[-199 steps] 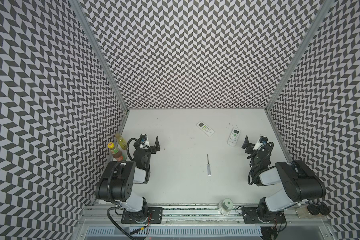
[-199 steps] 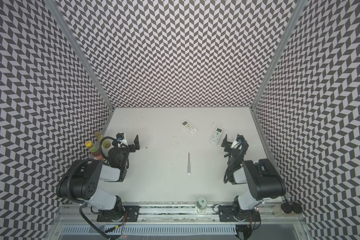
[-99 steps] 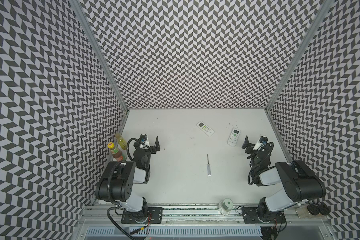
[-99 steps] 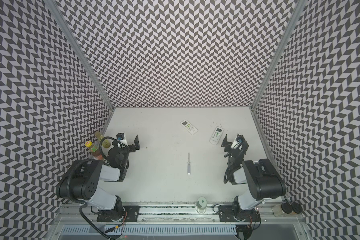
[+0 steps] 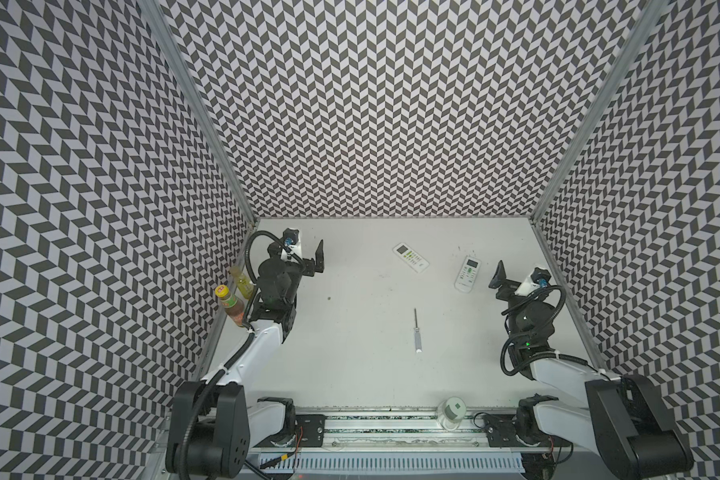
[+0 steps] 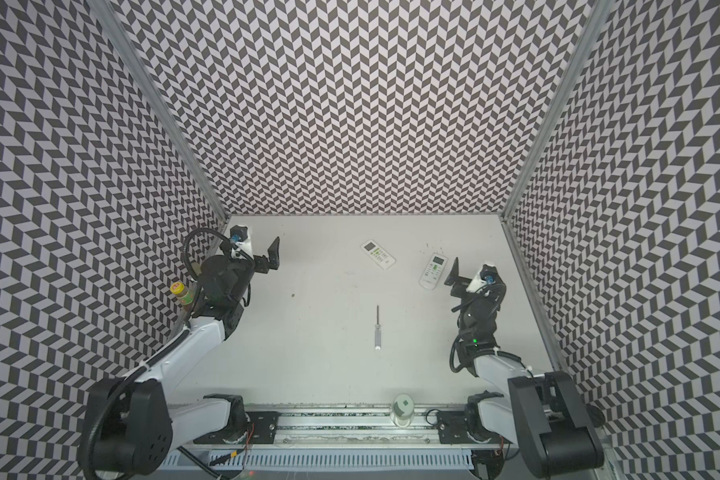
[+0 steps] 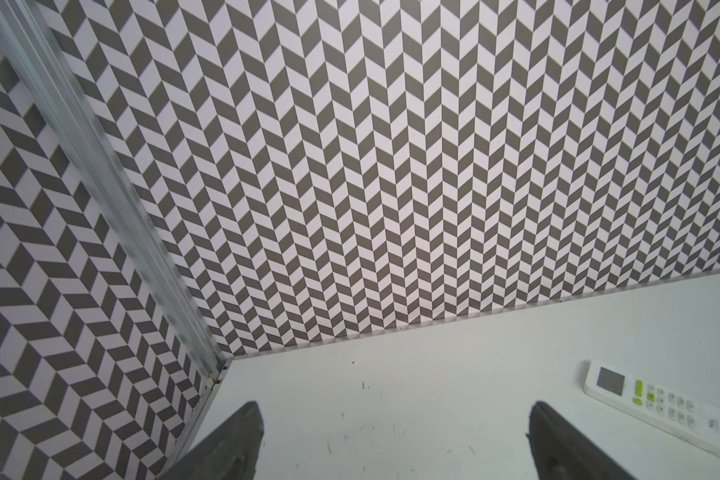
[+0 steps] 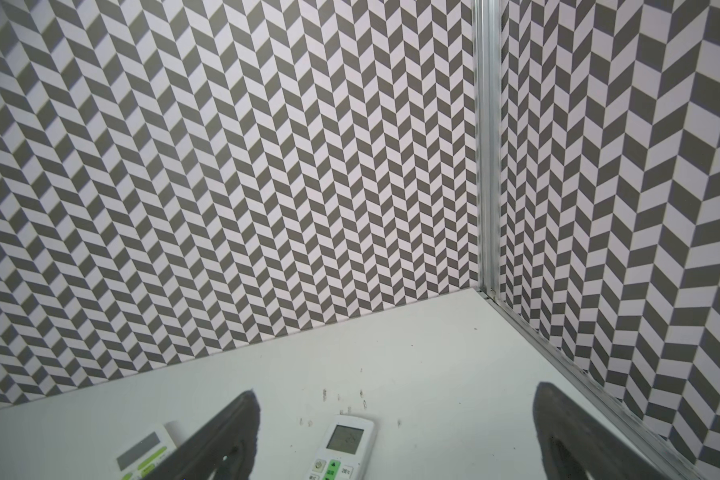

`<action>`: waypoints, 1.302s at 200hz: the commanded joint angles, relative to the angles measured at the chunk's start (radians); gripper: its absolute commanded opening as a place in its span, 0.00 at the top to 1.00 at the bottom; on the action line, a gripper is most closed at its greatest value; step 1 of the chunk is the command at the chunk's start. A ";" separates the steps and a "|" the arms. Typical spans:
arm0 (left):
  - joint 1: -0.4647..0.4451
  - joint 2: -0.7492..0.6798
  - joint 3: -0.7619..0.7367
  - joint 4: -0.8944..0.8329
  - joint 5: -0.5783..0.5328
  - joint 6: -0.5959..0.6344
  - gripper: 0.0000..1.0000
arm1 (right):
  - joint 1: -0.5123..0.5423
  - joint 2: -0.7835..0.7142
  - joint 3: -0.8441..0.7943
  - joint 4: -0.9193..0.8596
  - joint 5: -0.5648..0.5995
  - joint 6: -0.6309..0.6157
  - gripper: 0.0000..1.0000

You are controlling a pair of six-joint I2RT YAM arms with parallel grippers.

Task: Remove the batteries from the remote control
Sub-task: 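Reach the right gripper toward the white TCL remote while the left arm rises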

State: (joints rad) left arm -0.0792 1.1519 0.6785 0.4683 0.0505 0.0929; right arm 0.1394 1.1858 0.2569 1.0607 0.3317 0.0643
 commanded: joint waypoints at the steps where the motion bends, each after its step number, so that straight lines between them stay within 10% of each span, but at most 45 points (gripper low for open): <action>1: -0.002 -0.092 0.039 -0.267 0.032 -0.069 0.00 | 0.007 0.000 0.054 -0.129 -0.041 0.104 0.00; 41: 0.054 -0.158 -0.006 -0.302 0.201 -0.068 0.00 | 0.005 0.012 0.108 -0.222 -0.112 0.212 0.00; 154: -0.018 -0.136 -0.046 -0.278 0.205 -0.084 0.00 | 0.066 0.147 0.475 -0.644 -0.298 0.108 0.01; 260: -0.053 -0.141 -0.060 -0.278 0.228 -0.089 0.00 | 0.155 0.648 1.001 -1.022 -0.430 -0.033 0.02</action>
State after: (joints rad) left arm -0.1200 1.0256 0.6243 0.1959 0.2657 0.0025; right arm 0.2562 1.7199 1.1355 0.1608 -0.0246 0.1074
